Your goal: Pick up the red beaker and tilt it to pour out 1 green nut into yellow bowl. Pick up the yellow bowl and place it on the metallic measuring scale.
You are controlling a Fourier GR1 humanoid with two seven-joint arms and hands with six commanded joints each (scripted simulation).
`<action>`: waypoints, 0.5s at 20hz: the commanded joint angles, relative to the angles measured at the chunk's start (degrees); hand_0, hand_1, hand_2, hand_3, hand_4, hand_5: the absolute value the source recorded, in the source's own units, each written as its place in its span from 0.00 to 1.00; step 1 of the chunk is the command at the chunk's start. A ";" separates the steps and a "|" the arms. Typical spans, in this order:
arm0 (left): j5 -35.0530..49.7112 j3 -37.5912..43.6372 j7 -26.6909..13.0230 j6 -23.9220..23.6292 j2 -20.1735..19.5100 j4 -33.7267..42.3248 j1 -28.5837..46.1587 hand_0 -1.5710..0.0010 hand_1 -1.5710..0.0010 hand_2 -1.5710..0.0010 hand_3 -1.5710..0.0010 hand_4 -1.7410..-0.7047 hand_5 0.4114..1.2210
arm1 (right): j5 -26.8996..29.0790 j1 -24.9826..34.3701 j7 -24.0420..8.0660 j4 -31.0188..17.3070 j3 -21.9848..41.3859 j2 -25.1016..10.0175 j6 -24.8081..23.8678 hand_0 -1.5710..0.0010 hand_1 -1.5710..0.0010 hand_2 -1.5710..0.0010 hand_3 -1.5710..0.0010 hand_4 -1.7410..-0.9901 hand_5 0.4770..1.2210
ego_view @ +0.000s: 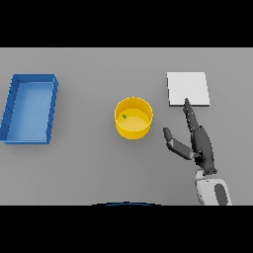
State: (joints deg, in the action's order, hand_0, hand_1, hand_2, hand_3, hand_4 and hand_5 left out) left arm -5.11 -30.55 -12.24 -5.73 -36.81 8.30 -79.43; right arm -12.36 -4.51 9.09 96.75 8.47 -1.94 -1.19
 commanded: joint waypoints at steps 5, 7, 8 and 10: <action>10.16 3.39 -5.42 -4.61 -2.12 7.90 10.09 0.00 0.00 0.00 0.07 0.00 1.00 | -1.55 0.11 -0.01 -0.25 0.32 -0.70 -0.45 1.00 1.00 1.00 1.00 0.74 0.29; 14.09 4.12 -7.46 -7.11 -3.02 13.93 15.84 0.00 0.00 0.00 0.11 0.00 1.00 | -2.61 0.25 -0.30 -0.37 0.92 -0.49 -0.83 1.00 1.00 1.00 1.00 0.73 0.31; 15.81 4.19 -8.27 -8.37 -3.54 17.54 18.88 0.00 0.00 0.00 0.13 0.00 1.00 | -2.01 0.26 -0.10 -0.91 0.30 -0.86 -0.62 1.00 1.00 1.00 1.00 0.73 0.30; 18.98 4.22 -10.48 -11.72 -4.66 24.93 24.87 0.00 0.00 0.00 0.12 0.00 1.00 | -2.07 -0.17 0.63 -0.36 0.28 -1.15 -0.63 1.00 1.00 1.00 1.00 0.72 0.31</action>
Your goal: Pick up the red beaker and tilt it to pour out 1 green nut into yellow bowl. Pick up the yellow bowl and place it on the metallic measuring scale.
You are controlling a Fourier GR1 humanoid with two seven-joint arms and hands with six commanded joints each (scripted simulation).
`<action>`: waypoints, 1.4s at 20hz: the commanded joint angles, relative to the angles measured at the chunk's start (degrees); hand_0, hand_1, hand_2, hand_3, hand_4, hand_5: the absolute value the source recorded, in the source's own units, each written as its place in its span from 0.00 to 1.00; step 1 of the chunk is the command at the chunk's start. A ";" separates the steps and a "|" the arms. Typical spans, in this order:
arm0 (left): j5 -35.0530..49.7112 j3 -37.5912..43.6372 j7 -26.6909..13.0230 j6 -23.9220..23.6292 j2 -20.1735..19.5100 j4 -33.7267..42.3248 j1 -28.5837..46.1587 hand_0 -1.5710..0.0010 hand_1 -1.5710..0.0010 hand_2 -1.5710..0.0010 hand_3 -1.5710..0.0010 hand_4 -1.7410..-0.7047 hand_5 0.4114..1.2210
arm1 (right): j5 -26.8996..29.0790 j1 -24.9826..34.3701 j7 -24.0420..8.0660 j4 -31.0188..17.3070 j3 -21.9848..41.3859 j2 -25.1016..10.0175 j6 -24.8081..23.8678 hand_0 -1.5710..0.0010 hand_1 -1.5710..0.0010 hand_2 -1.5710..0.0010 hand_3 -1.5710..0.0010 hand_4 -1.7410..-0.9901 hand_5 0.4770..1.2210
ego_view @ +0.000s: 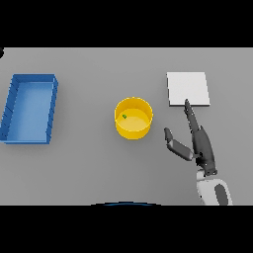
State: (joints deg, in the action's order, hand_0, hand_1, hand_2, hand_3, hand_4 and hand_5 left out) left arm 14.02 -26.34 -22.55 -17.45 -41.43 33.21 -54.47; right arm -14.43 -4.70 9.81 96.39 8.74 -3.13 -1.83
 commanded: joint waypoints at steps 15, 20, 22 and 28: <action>11.69 -8.83 -7.04 -2.24 -10.04 31.31 20.11 0.05 0.12 0.17 0.30 0.57 0.41 | 0.41 1.35 -1.67 -0.46 -0.37 -0.31 0.20 1.00 1.00 1.00 1.00 0.78 0.26; 13.57 -9.54 -5.36 5.60 -12.85 33.86 21.92 0.67 0.71 0.73 0.77 0.92 0.30 | 0.32 1.69 -0.31 -1.41 -0.29 -0.19 0.10 1.00 1.00 1.00 1.00 0.79 0.27; 12.05 -10.44 -5.02 6.15 -12.15 31.88 21.26 0.79 0.82 0.82 0.85 0.96 0.29 | 0.64 1.28 -0.35 -1.18 -0.27 -0.06 0.27 1.00 1.00 1.00 1.00 0.79 0.28; 9.12 -10.93 -3.66 2.37 -9.71 29.17 19.37 0.95 0.95 0.95 0.96 1.00 0.30 | -0.42 1.73 -3.00 -0.82 -0.15 -0.19 -0.30 1.00 1.00 1.00 1.00 0.75 0.27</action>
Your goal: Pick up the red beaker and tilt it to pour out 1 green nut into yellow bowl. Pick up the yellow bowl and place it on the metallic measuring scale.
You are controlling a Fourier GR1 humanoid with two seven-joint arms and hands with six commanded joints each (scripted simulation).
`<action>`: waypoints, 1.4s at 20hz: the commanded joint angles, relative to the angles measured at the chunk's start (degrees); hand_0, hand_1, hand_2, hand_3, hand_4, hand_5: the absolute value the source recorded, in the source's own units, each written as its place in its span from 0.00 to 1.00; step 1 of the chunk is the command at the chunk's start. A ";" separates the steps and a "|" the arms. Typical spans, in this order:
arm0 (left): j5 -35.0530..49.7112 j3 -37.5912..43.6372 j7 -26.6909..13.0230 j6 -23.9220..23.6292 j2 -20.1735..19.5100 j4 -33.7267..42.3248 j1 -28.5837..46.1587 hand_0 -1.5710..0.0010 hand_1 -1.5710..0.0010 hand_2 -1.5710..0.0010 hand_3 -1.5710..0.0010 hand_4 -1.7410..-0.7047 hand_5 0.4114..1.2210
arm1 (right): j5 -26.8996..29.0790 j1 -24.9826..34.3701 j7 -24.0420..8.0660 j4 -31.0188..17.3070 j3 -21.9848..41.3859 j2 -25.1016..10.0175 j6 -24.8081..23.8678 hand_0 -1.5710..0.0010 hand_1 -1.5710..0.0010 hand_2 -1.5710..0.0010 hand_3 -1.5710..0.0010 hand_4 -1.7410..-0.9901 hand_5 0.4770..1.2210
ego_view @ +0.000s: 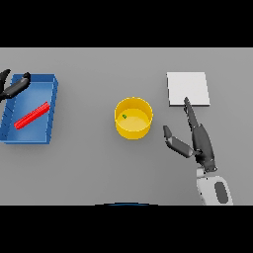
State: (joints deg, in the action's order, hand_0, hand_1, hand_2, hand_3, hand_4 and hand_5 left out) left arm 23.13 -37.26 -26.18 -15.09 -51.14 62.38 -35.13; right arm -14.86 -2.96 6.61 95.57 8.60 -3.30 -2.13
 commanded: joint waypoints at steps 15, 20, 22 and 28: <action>1.32 1.44 5.36 -1.48 1.01 0.60 1.39 1.00 1.00 1.00 1.00 0.99 0.32 | -28.00 22.27 1.38 -5.87 19.18 -19.19 16.75 1.00 1.00 1.00 1.00 0.68 0.30; 2.22 2.15 5.61 -1.40 0.09 1.86 1.72 1.00 1.00 1.00 1.00 0.99 0.34 | -32.43 30.98 4.32 -12.29 24.62 -20.81 22.44 1.00 1.00 1.00 1.00 0.70 0.31; 2.30 2.22 5.92 -1.58 0.01 1.87 2.26 1.00 1.00 1.00 1.00 0.98 0.34 | -33.83 33.59 4.93 -15.95 26.58 -20.35 23.89 1.00 1.00 1.00 1.00 0.70 0.31; 3.14 2.61 6.21 -1.63 -0.19 2.69 3.15 1.00 1.00 1.00 1.00 0.98 0.34 | -37.44 38.82 4.54 -23.48 31.35 -17.77 26.23 1.00 1.00 1.00 1.00 0.67 0.31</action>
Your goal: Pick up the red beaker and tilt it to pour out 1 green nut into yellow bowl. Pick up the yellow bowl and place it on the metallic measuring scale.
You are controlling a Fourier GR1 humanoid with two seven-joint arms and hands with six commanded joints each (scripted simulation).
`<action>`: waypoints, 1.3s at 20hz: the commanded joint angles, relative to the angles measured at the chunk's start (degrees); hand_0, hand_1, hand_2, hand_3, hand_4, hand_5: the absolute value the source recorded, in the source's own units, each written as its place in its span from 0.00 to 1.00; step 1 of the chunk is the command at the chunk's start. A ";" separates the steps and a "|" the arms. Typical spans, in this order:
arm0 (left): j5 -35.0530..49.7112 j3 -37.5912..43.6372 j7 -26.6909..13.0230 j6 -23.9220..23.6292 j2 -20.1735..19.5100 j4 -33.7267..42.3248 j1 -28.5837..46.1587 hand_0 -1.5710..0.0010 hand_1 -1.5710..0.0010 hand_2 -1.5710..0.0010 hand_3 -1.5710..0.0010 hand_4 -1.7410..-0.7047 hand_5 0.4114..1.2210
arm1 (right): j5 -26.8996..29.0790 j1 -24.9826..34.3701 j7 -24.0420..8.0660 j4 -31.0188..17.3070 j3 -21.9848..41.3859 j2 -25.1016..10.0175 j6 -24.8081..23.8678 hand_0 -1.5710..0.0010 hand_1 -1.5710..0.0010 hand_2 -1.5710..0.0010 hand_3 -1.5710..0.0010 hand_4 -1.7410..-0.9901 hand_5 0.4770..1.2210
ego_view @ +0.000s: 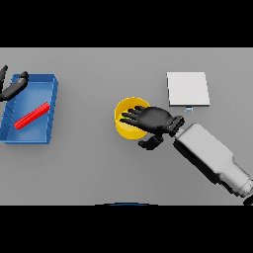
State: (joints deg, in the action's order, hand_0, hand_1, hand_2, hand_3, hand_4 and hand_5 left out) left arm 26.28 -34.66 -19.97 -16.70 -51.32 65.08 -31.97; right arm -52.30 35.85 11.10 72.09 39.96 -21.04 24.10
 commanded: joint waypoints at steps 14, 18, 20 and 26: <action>0.28 0.49 1.11 0.32 -0.66 0.23 0.28 1.00 1.00 1.00 1.00 0.99 0.35 | -0.04 4.22 -0.90 -7.08 1.43 2.89 5.14 0.65 0.70 0.80 0.83 0.43 0.63; 0.39 0.70 1.04 0.69 -1.07 0.26 -0.01 1.00 1.00 1.00 1.00 0.98 0.35 | 0.24 3.92 1.21 -6.35 1.85 2.29 4.50 0.27 0.29 0.36 0.54 0.21 0.85; 0.51 0.90 1.55 0.52 -1.54 0.43 0.80 1.00 1.00 1.00 1.00 0.98 0.35 | 0.45 4.11 0.97 -6.24 1.94 2.34 4.45 0.17 0.18 0.26 0.40 0.14 0.90; 0.36 0.57 1.77 1.04 -1.50 0.57 0.72 1.00 1.00 1.00 1.00 0.99 0.35 | 0.70 3.81 0.46 -5.11 1.58 1.40 3.11 0.04 0.05 0.17 0.20 0.04 0.97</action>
State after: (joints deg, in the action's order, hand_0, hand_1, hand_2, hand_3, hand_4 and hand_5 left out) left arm 26.64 -34.10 -18.20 -15.65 -52.81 65.65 -31.23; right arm -51.59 39.66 11.59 66.98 41.54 -19.66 27.20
